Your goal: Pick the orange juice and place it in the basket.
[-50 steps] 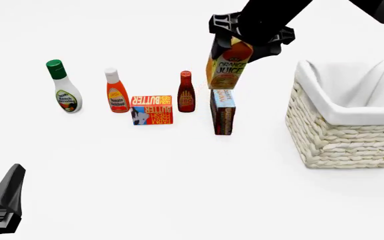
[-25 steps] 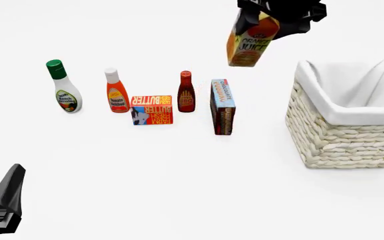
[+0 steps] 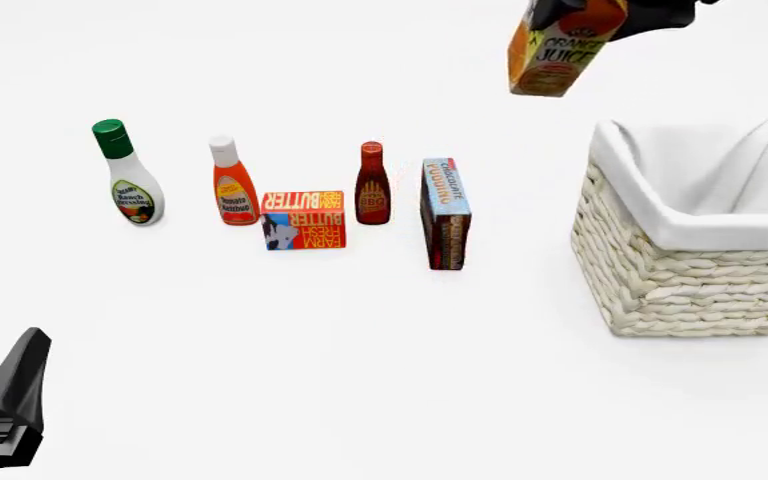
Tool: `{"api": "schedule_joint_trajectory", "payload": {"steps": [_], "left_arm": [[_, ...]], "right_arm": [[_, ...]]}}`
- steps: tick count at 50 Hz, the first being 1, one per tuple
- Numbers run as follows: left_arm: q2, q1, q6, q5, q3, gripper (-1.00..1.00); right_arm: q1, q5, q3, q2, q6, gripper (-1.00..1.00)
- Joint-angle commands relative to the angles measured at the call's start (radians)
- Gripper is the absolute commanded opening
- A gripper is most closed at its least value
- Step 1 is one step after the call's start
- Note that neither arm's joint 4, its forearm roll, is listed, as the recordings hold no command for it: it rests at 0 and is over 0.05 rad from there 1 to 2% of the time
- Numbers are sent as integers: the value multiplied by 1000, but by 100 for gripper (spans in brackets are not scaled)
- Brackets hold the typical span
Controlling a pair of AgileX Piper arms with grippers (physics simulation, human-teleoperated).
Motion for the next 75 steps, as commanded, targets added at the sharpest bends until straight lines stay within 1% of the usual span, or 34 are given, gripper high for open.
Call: {"api": "schedule_joint_trajectory", "payload": {"steps": [1, 17, 21, 40, 58, 75], "left_arm": [[0, 0, 0, 0, 0, 100], [0, 0, 0, 0, 0, 100], [0, 0, 0, 0, 0, 100], [0, 0, 0, 0, 0, 100], [0, 0, 0, 0, 0, 100], [0, 0, 0, 0, 0, 100]], "right_arm": [[-51, 0, -18, -29, -9, -100], [-133, 0, 6, -72, -39, -100], [-142, 0, 15, -79, -37, -100], [-221, 0, 82, -132, -59, -100], [-280, 0, 146, -175, -57, -100], [-348, 0, 248, -243, -40, -100]]}}
